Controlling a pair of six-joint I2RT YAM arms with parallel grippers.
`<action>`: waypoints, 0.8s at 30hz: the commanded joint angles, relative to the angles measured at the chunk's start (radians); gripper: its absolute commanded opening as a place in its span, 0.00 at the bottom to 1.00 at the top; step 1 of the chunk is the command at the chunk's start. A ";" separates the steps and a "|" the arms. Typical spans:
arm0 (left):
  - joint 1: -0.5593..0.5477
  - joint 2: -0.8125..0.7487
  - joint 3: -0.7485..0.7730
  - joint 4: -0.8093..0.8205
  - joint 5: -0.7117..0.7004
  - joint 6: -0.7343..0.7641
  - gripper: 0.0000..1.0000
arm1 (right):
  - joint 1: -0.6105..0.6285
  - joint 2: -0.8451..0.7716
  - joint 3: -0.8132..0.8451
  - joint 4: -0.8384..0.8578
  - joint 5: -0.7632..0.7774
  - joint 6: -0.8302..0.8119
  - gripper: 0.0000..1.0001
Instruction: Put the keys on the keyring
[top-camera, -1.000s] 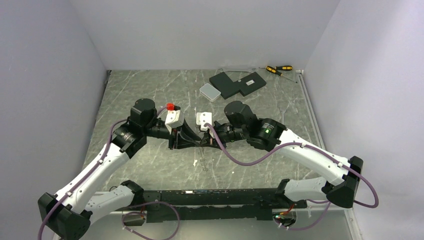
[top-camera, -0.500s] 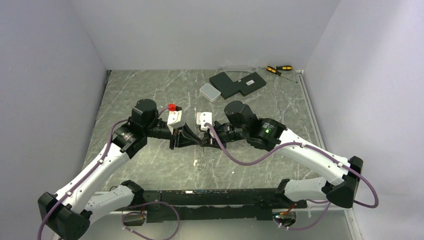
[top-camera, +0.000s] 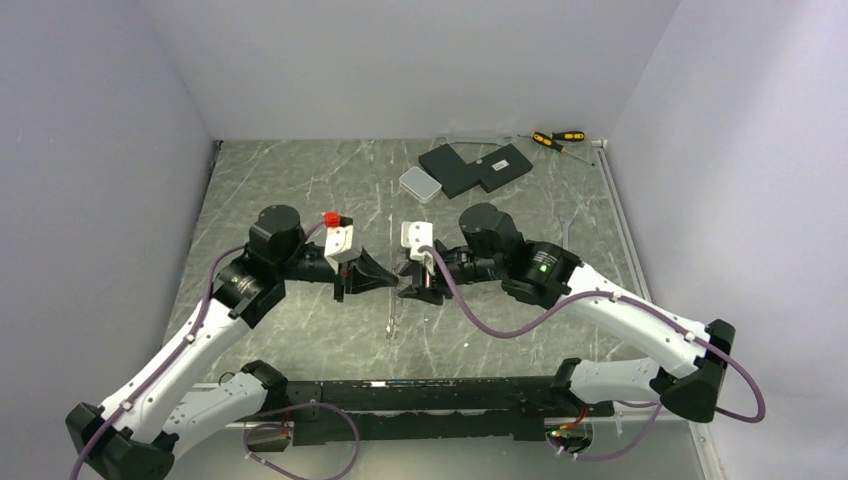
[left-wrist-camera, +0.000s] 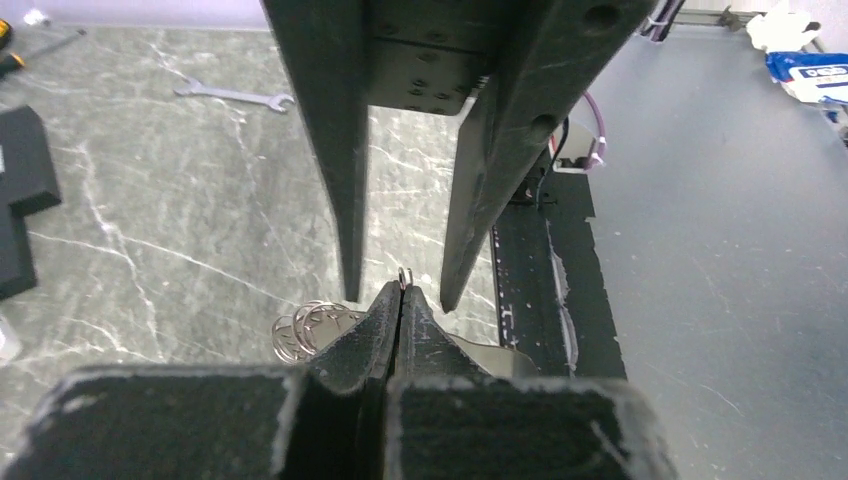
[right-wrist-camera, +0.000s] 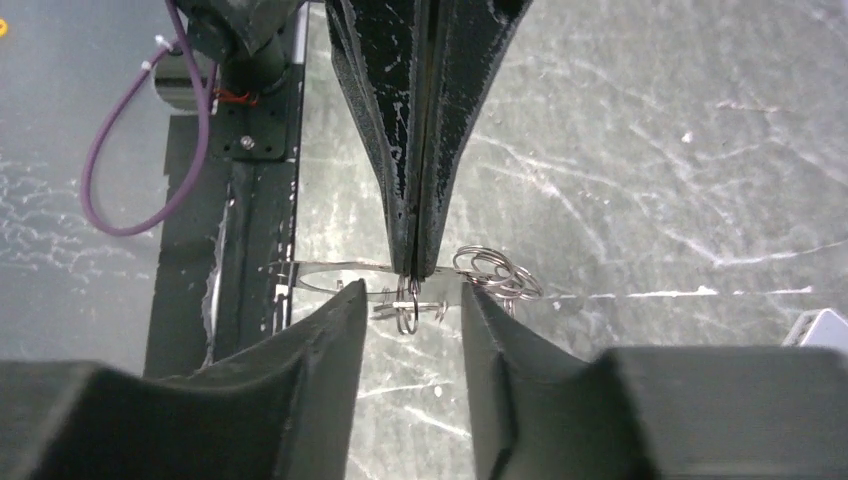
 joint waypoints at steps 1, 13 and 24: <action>0.000 -0.074 -0.026 0.136 -0.033 -0.060 0.00 | -0.009 -0.066 -0.023 0.125 0.011 0.025 0.50; 0.003 -0.167 -0.117 0.397 -0.087 -0.225 0.00 | -0.055 -0.174 -0.112 0.263 -0.042 0.080 0.48; 0.001 -0.191 -0.439 1.253 -0.248 -0.617 0.00 | -0.104 -0.220 -0.168 0.396 -0.137 0.157 0.48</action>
